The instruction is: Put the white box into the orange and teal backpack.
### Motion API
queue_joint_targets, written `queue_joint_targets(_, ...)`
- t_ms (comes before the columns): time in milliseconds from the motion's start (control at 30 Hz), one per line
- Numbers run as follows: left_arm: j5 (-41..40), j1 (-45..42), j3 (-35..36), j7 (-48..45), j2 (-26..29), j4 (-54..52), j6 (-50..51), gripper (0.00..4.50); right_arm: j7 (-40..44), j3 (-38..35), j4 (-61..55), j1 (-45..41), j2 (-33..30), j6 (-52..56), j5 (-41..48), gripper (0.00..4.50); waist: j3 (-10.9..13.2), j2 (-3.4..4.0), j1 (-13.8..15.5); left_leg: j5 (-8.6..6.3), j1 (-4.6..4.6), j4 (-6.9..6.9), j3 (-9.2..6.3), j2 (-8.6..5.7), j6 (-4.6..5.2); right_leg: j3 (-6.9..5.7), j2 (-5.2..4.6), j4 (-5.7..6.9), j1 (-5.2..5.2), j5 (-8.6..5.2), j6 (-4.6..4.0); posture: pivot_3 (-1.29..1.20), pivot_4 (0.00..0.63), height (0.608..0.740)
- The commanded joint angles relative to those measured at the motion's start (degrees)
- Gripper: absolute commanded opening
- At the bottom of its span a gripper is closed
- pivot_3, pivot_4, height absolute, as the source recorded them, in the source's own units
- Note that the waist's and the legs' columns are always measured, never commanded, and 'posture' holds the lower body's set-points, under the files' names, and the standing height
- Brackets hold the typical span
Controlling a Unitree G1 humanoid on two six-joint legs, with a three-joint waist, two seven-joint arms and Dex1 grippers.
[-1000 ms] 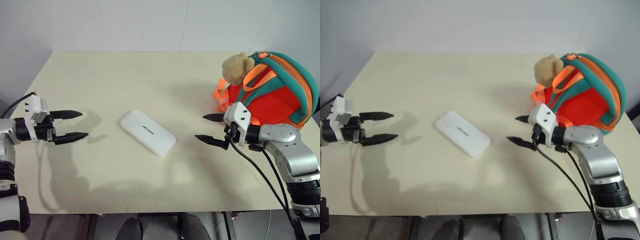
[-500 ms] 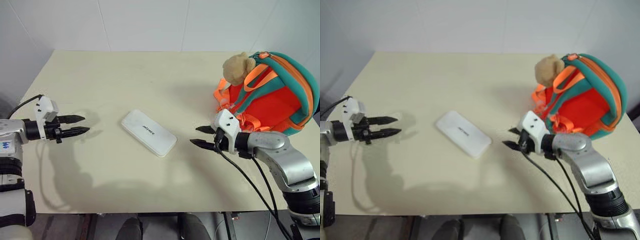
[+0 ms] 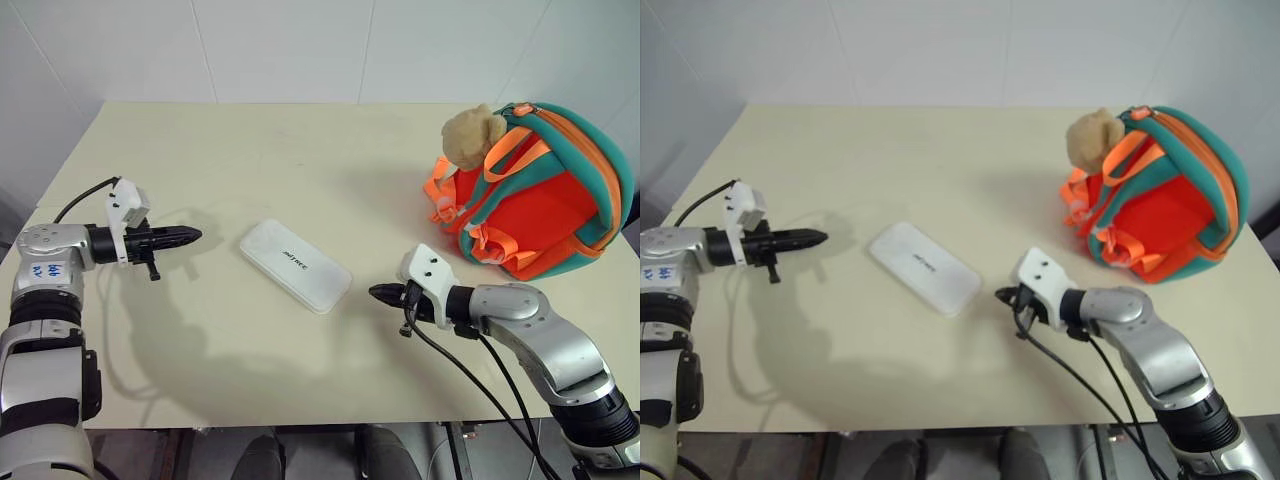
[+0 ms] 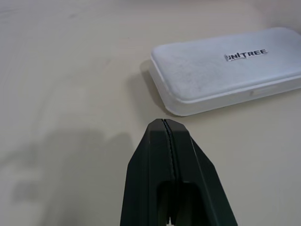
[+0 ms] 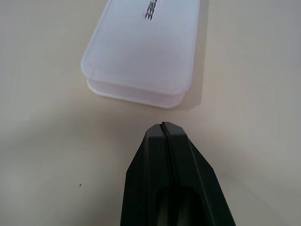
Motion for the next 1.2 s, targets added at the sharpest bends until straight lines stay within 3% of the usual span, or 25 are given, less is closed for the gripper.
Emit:
queue_joint_targets(33, 2.99, -4.94, -1.00, 3.52, -2.12, 5.38, -3.16, 0.00, -1.72, 1.04, -0.47, -1.37, 1.98, -0.45, -1.11, 0.12, -0.01, -0.03, 0.06, 0.00, 0.00, 0.00, 0.00, 0.00, 0.00, -0.02, 0.00, 0.00, 0.00, 0.00, 0.00, 0.00, 0.150, 0.740)
queue_joint_targets(500, 12.38, -10.26, -4.38, 20.70, -10.63, 14.65, -7.52, 0.00, -9.73, 7.21, 1.07, -1.36, 4.24, 2.50, -11.82, 0.12, -0.02, -0.04, 0.07, 0.00, -0.03, 0.08, 0.01, -0.01, 0.01, -0.07, -0.02, 0.03, -0.02, 0.02, 0.03, 0.00, 0.150, 0.740)
queue_joint_targets(733, 12.79, -10.80, -3.83, 20.35, -13.00, 14.90, -7.63, 0.00, -10.14, 9.09, -1.37, -0.57, 5.40, 5.06, -13.25, 0.12, -0.03, -0.05, -0.01, 0.00, -0.04, 0.10, 0.01, -0.02, 0.01, -0.08, -0.02, 0.03, -0.03, 0.02, 0.03, 0.00, 0.150, 0.740)
queue_joint_targets(1200, 12.51, -10.52, -4.05, 12.87, -12.60, 13.83, -7.97, 0.00, -8.30, 13.98, -1.80, -4.34, 9.96, 5.71, -13.56, 0.12, -0.03, -0.06, 0.02, 0.00, -0.04, 0.11, 0.01, -0.02, 0.01, -0.09, -0.02, 0.04, -0.03, 0.02, 0.04, 0.00, 0.150, 0.740)
